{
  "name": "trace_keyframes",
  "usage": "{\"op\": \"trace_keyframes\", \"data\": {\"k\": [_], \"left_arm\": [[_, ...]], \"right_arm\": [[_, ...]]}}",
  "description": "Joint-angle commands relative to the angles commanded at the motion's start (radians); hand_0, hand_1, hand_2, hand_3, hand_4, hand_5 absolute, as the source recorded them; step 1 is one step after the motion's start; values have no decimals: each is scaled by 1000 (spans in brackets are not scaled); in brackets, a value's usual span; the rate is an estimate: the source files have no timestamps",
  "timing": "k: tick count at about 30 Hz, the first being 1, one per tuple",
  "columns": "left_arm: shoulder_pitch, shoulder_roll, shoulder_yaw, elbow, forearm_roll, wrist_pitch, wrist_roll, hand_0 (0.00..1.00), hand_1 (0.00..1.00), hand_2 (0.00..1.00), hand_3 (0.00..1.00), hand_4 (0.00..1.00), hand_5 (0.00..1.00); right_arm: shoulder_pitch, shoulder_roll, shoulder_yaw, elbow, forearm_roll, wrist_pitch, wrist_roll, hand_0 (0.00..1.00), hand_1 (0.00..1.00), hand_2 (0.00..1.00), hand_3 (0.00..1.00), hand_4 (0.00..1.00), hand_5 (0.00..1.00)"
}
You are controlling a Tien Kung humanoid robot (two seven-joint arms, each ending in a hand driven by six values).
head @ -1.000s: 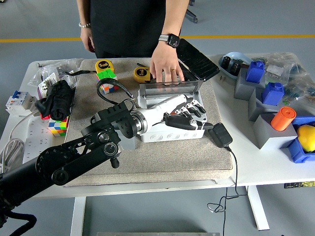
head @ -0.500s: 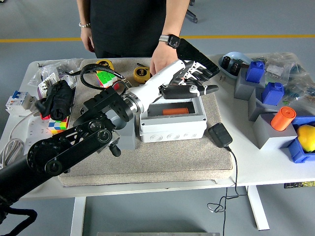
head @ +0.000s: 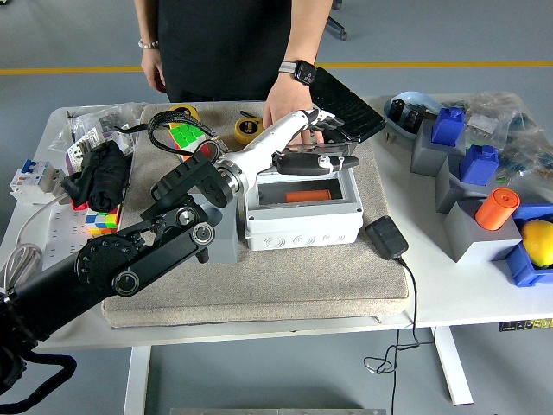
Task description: Fetch the battery,place it into the box,close the lid of the box
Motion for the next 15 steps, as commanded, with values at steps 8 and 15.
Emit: {"op": "trace_keyframes", "data": {"k": [8, 15], "left_arm": [[16, 9, 8, -44, 1, -66, 81, 707, 755, 728, 744, 998, 612], [23, 6, 25, -95, -19, -84, 101, 645, 671, 659, 719, 998, 618]], "right_arm": [[2, -1, 14, 7, -17, -5, 5, 582, 634, 644, 575, 952, 468], [3, 0, 16, 8, -18, -5, 4, 582, 634, 644, 575, 952, 468]]}}
